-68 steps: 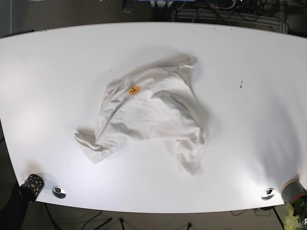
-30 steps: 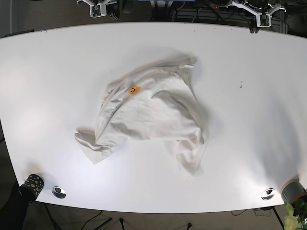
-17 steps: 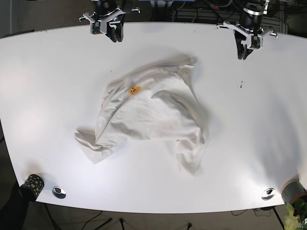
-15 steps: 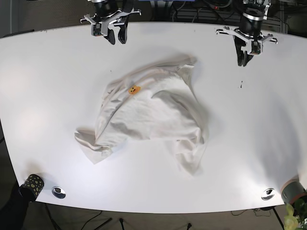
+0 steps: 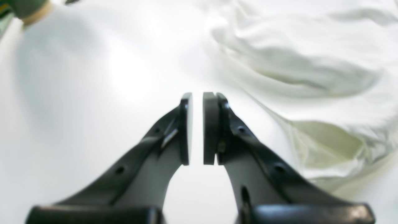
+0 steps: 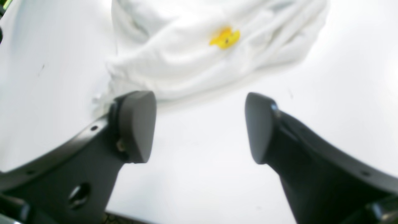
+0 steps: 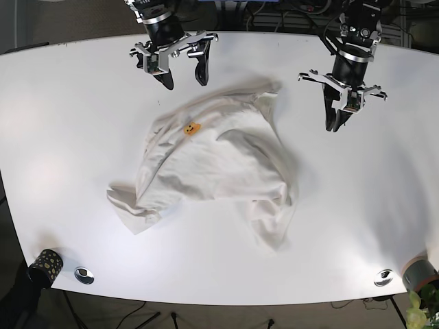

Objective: Fold the T-shirt properly
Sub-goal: 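Lower both open grippers toward the crumpled white T-shirt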

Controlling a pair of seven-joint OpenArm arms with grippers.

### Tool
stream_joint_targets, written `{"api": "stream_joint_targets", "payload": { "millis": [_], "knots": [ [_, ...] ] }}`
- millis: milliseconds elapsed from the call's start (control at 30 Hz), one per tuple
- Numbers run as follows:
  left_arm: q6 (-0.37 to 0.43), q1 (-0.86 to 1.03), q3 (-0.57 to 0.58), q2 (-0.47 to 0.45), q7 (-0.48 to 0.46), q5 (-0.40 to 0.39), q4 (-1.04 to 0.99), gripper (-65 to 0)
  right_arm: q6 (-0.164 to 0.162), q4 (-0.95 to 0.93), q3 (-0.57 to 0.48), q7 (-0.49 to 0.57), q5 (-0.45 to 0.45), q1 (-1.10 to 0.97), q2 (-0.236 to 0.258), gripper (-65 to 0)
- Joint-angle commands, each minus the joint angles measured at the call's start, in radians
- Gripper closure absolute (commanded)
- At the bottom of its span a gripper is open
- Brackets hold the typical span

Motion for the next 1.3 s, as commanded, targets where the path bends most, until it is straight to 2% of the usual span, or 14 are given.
{"api": "stream_joint_targets", "payload": {
  "millis": [0, 67, 233, 400, 500, 567, 633, 700, 833, 933, 1033, 1200, 1267],
  "knots": [
    [0.001, -0.006, -0.005, -0.009, -0.024, 0.004, 0.017, -4.9, 0.005, 0.019, -0.003, 0.0, 0.007, 0.03, -0.001, -43.9],
    [0.001, -0.015, -0.005, -0.029, -0.012, 0.004, 0.015, -4.9, 0.005, 0.014, -0.002, -0.053, 0.007, 0.076, 0.005, -42.8],
    [0.002, -0.02, -0.028, -0.041, 0.103, -0.003, 0.03, -4.9, 0.009, 0.013, 0.009, -0.177, 0.007, 0.185, 0.008, -39.2],
    [0.001, -0.025, -0.074, 0.02, 0.108, -0.003, 0.029, -5.1, 0.018, 0.011, 0.098, -0.32, 0.01, 0.332, 0.017, -38.7],
    [0.001, -0.025, -0.087, 0.025, 0.108, -0.005, 0.029, -10.3, 0.068, 0.011, 0.141, -0.379, 0.05, 0.388, 0.022, -38.7],
    [0.001, -0.025, -0.088, 0.03, 0.108, -0.005, 0.03, -19.7, 0.127, -0.001, 0.198, -0.415, 0.107, 0.434, 0.04, -38.7],
    [0.001, -0.025, -0.093, 0.056, 0.108, -0.005, 0.032, -27.6, 0.16, -0.022, 0.241, -0.459, 0.154, 0.472, 0.065, -38.7],
    [0.001, -0.025, -0.105, 0.077, 0.108, -0.005, 0.034, -31.7, 0.18, -0.052, 0.282, -0.504, 0.2, 0.507, 0.088, -38.7],
    [0.001, -0.026, -0.126, 0.095, 0.108, -0.005, 0.029, -31.8, 0.2, -0.128, 0.359, -0.548, 0.283, 0.57, 0.109, -38.7],
    [0.001, -0.037, -0.123, 0.095, 0.108, -0.005, 0.029, -31.8, 0.229, -0.202, 0.405, -0.579, 0.332, 0.603, 0.12, -38.5],
    [0.001, -0.044, -0.123, 0.095, 0.108, -0.003, 0.027, -31.8, 0.267, -0.263, 0.434, -0.605, 0.38, 0.616, 0.157, -38.5],
    [0.001, -0.048, -0.123, 0.095, 0.108, -0.003, 0.015, -31.8, 0.273, -0.377, 0.437, -0.611, 0.458, 0.621, 0.177, -38.4],
    [0.001, -0.051, -0.123, 0.095, 0.108, -0.003, 0.007, -31.8, 0.275, -0.42, 0.437, -0.611, 0.486, 0.621, 0.181, -36.0]
  ]
}}
